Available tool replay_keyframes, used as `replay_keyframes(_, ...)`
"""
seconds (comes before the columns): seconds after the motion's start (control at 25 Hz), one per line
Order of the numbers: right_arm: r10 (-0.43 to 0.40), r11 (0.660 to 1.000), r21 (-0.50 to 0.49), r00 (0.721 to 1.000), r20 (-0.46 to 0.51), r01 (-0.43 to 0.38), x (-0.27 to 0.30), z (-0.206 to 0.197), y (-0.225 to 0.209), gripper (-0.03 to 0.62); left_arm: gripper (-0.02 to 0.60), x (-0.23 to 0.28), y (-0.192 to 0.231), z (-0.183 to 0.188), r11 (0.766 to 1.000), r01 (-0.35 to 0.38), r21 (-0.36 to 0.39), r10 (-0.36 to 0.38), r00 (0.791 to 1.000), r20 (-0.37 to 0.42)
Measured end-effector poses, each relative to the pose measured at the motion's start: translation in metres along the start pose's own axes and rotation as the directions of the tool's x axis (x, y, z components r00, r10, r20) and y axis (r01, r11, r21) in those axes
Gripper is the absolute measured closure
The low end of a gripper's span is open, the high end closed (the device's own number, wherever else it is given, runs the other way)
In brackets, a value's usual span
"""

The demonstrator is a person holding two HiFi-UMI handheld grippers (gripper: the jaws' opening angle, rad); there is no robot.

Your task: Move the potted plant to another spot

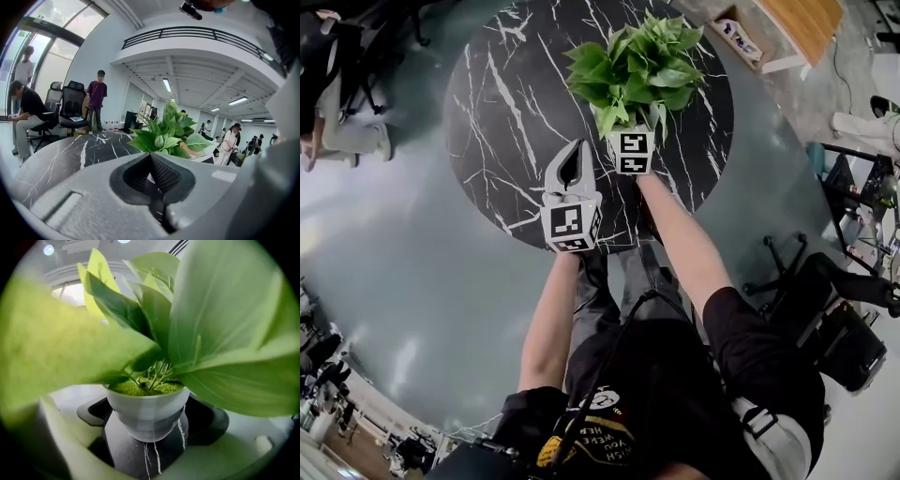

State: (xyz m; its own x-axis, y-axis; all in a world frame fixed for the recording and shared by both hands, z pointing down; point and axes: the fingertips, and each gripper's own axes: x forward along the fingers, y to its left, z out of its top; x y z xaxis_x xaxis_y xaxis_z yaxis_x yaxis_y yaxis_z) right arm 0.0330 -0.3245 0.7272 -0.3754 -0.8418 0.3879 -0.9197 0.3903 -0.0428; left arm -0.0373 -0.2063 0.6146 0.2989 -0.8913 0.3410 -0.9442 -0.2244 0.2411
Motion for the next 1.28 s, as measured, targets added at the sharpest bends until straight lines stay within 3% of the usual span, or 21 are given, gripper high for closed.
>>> replay_keyframes(0.24, 0.038, 0.999, -0.018, 0.999, 0.002, -0.038, 0.004, 0.006, 0.014, 0.106, 0.578, -0.007, 0.004, 0.007, 1.000, -0.017, -0.002, 0.017, 1.000, 0.015)
replay_keyframes(0.68, 0.109, 0.993, -0.046, 0.994, -0.018, -0.110, 0.068, 0.019, 0.070, 0.106, 0.578, -0.017, 0.057, 0.011, 0.996, -0.081, -0.039, 0.083, 0.996, 0.042)
replay_keyframes(1.04, 0.232, 0.968, -0.087, 0.972, -0.029, -0.234, 0.138, 0.041, 0.168, 0.106, 0.578, -0.036, 0.108, 0.028, 0.985, -0.153, -0.086, 0.160, 0.984, 0.081)
replay_keyframes(1.28, 0.290, 0.950, -0.110, 0.956, -0.037, -0.292, 0.184, 0.057, 0.229, 0.106, 0.578, -0.060, 0.138, 0.035, 0.982, -0.164, -0.095, 0.172, 0.981, 0.084)
